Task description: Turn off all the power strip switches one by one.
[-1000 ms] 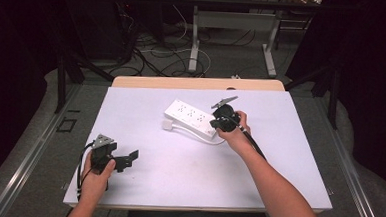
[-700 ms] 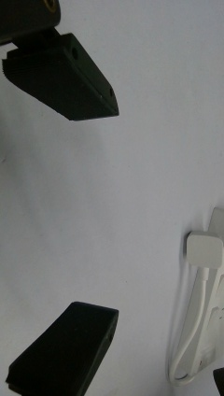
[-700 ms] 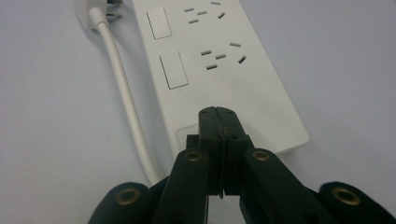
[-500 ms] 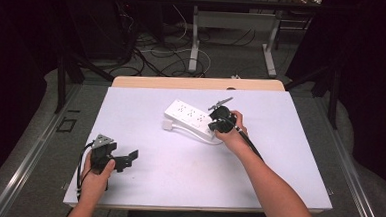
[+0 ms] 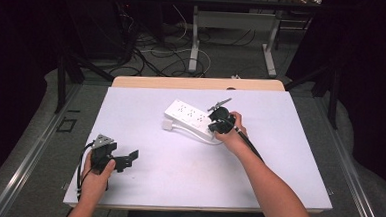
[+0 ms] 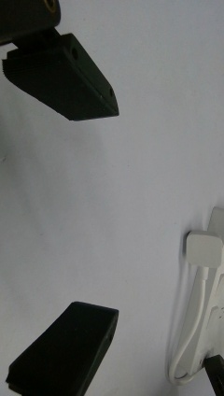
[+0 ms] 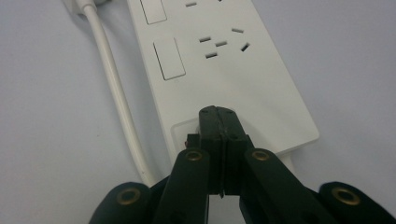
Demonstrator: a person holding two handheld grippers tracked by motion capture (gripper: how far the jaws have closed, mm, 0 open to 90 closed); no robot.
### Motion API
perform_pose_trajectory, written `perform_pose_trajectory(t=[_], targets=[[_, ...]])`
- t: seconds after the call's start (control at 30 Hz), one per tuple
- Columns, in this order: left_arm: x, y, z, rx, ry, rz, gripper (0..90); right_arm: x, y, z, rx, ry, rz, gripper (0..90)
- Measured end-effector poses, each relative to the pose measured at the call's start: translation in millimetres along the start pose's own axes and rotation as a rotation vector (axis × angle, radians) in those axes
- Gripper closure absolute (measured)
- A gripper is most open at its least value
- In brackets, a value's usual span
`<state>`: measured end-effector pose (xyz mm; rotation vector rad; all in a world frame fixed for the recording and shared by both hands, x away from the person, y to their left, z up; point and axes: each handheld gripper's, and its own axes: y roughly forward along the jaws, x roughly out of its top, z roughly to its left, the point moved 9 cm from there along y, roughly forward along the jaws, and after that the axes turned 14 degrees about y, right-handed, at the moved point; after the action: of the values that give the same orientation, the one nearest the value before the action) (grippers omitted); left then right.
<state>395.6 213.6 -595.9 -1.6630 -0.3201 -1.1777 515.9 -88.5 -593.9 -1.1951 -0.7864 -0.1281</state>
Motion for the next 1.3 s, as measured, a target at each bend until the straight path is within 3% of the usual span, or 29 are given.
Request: perform_pose_trajectory(t=[0.07, 0.17, 0.23, 0.27, 0.3, 0.47, 0.6, 0.87, 1.1, 1.13, 1.17, 1.3], targets=[[-0.1, -0.2, -0.1, -0.001, 0.003, 0.001, 4.7, -1.7, 0.3, -0.4, -0.006, -0.021, 0.015, 90.0], [-0.4, -1.2, -0.7, -0.006, 0.003, 0.009, 4.7, -1.9, 0.0, -0.4, 0.0, -0.013, 0.014, 90.0], [0.1, -0.6, -0.7, -0.001, -0.001, 0.001, 4.7, -1.4, -1.1, -1.6, 0.005, 0.002, 0.013, 90.0], [-0.1, -1.1, -0.5, -0.004, -0.002, 0.005, 4.7, 1.0, 1.5, 0.0, 0.035, 0.024, -0.021, 90.0], [-0.1, -1.1, -0.5, -0.004, -0.002, 0.005, 4.7, 0.0, -1.6, -0.5, 0.027, 0.057, 0.005, 90.0], [-0.6, -0.8, 1.0, -0.002, -0.003, 0.005, 4.8, 1.3, -3.0, -3.2, 0.028, 0.04, 0.011, 90.0], [-1.1, -1.3, 0.8, -0.007, -0.007, 0.01, 4.8, 2.9, -3.4, 0.4, 0.027, 0.065, 0.016, 90.0], [-0.5, -1.6, 1.4, -0.002, -0.009, -0.001, 4.9, 18.0, -6.6, 7.6, 0.035, 0.034, 0.011, 90.0], [-1.4, -2.6, 2.0, -0.006, -0.01, 0.007, 4.8, 30.5, -8.5, 11.7, 0.031, 0.039, 0.001, 90.0], [-0.9, -2.1, 2.3, -0.002, -0.012, -0.001, 4.9, 32.4, -7.6, 13.7, 0.053, 0.032, -0.013, 90.0], [-0.9, -2.1, 2.3, -0.002, -0.012, -0.001, 4.9, 32.4, -8.3, 13.4, 0.033, 0.038, 0.006, 90.0], [-0.3, -1.6, 2.8, 0.007, -0.013, -0.01, 4.8, 36.4, -7.4, 16.3, 0.038, 0.038, 0.008, 90.0]])
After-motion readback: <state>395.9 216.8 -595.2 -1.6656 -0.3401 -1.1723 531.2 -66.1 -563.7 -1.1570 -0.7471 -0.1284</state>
